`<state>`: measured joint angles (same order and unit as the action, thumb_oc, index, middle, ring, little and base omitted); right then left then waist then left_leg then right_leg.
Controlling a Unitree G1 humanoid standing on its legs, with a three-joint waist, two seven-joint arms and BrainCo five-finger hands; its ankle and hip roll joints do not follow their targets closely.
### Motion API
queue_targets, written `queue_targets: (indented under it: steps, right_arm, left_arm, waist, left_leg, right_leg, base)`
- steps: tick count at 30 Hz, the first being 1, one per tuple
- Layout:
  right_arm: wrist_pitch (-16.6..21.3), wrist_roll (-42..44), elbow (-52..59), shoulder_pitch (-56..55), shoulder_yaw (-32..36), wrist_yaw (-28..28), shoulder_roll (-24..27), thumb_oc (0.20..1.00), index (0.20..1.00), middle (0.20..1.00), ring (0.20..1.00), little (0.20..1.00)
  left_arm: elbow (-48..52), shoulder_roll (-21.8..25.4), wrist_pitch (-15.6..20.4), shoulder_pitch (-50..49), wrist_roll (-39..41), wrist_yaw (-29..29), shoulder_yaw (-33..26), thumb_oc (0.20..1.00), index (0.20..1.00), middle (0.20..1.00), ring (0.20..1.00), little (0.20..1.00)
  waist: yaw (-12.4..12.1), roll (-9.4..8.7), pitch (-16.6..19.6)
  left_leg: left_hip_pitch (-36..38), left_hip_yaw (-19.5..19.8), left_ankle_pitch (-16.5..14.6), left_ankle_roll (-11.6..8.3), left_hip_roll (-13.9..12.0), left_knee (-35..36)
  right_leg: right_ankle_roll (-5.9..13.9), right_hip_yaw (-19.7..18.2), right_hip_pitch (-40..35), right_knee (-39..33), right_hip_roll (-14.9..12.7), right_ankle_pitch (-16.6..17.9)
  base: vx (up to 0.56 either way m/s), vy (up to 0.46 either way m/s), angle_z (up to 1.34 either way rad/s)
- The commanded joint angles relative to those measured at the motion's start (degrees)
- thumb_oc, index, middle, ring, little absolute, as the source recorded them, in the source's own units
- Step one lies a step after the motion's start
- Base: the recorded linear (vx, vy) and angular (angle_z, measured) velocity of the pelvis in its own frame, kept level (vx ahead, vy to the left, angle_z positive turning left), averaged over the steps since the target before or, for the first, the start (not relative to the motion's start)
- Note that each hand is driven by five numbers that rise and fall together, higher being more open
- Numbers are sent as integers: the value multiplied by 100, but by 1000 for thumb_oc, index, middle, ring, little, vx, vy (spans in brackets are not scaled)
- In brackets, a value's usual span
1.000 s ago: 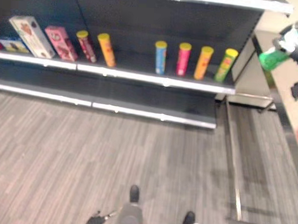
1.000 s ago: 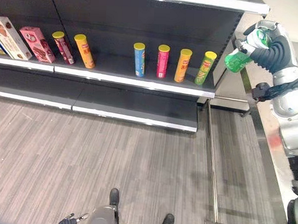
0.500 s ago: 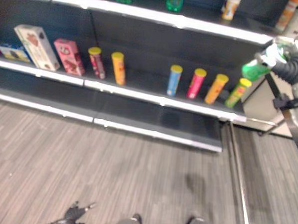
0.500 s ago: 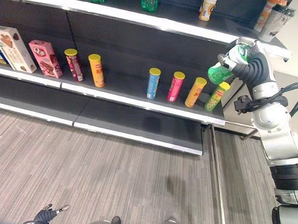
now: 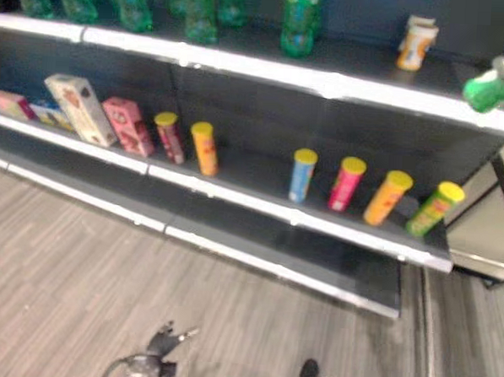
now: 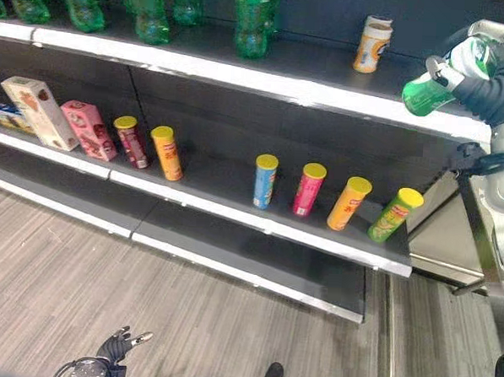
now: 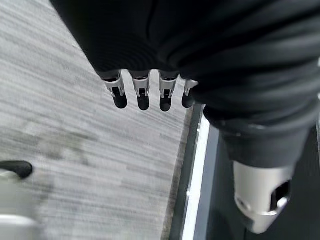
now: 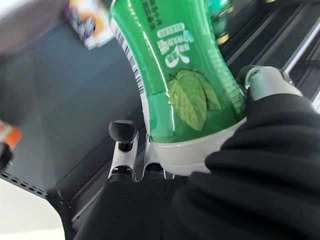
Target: Put the goods on the table back onto the shelves and tidy them up.
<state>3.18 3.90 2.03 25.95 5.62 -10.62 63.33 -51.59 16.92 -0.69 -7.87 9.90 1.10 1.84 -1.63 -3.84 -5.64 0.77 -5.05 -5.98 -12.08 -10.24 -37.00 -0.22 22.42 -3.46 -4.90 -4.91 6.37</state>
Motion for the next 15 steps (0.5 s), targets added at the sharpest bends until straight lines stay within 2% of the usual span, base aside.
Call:
queue_targets:
  steps: [1, 2, 3, 5, 6, 7, 8, 9, 12, 15]
  right_arm:
    - [235, 453, 147, 301, 540, -212, 114, 200, 200, 200, 200, 200]
    - [261, 565, 222, 198, 676, -216, 114, 200, 200, 200, 200, 200]
    - [307, 699, 280, 166, 751, -206, 95, 200, 200, 200, 200, 200]
    - [409, 807, 329, 208, 726, -148, 63, 200, 200, 200, 200, 200]
    - [409, 807, 327, 211, 723, -148, 63, 200, 200, 200, 200, 200]
    - [454, 801, 281, 348, 529, -108, 81, 200, 200, 200, 200, 200]
    - [415, 744, 97, 548, 242, -96, 174, 200, 200, 200, 200, 200]
    - [419, 706, 10, 641, 148, -97, 205, 200, 200, 200, 200, 200]
    - [370, 697, -3, 785, -37, -42, 200, 200, 200, 200, 200, 200]
    - [314, 632, -24, 848, -223, 60, 129, 200, 200, 200, 200, 200]
  left_arm:
    - [289, 504, 52, 235, -127, 30, 269, 1000, 1000, 1000, 1000, 1000]
    - [269, 486, 40, 250, -99, 8, 269, 1000, 1000, 1000, 1000, 1000]
    - [260, 476, 34, 239, -77, -22, 257, 1000, 1000, 1000, 1000, 1000]
    - [203, 493, 35, 207, -137, -45, 254, 1000, 1000, 1000, 1000, 1000]
    - [203, 493, 35, 206, -137, -45, 253, 1000, 1000, 1000, 1000, 1000]
    - [88, 502, 54, 189, -139, -14, 253, 1000, 1000, 1000, 1000, 1000]
    - [-9, 510, 73, 177, -85, 12, 260, 1000, 1000, 1000, 1000, 1000]
    - [-25, 512, 86, 178, -95, 44, 253, 1000, 1000, 1000, 1000, 1000]
    - [-51, 508, 83, 124, -76, 50, 242, 1000, 1000, 1000, 1000, 1000]
    - [-241, 510, 88, 79, -156, 71, 189, 1000, 1000, 1000, 1000, 1000]
  waist:
    - [15, -288, -177]
    - [24, -264, -210]
    - [22, -278, -213]
    - [-20, -291, -204]
    - [-21, -295, -205]
    - [-125, -215, -176]
    - [-232, -117, -122]
    - [-235, -90, -106]
    - [-224, -94, -79]
    - [-259, -117, 31]
  left_leg:
    - [-218, -430, 390, 241, -199, -195]
    - [-229, -683, 287, 282, -443, 134]
    - [-254, -899, 170, 339, -535, 503]
    - [-318, -989, 2, 443, -494, 1593]
    - [-310, -994, 8, 444, -488, 1604]
    - [-358, -681, 360, 376, -327, 2766]
    - [-310, -268, 622, 299, -193, 3572]
    - [-283, -212, 719, 307, -170, 3579]
    - [-226, -183, 708, 339, -46, 3639]
    - [47, -385, 765, 400, 90, 4001]
  right_leg:
    - [629, 53, 12, -10, -252, -455]
    - [659, 90, -39, -10, -214, -522]
    - [698, 80, -74, -10, -256, -553]
    - [787, 30, -76, -10, -347, -586]
    - [788, 28, -77, -10, -351, -586]
    - [835, -83, -78, -10, -310, -623]
    - [832, -194, -166, -10, -241, -687]
    - [823, -184, -189, -10, -237, -717]
    - [827, -246, -247, -10, -295, -637]
    - [882, -341, -259, -10, -386, -588]
  base:
    - [108, -33, -20]
    - [75, 32, -4]
    - [183, 82, -13]
    - [122, 119, -12]
    - [128, 188, 2]
    - [167, 262, -3]
    - [193, 303, -11]
    - [133, 206, -24]
    - [91, 108, -40]
    - [91, 157, 1]
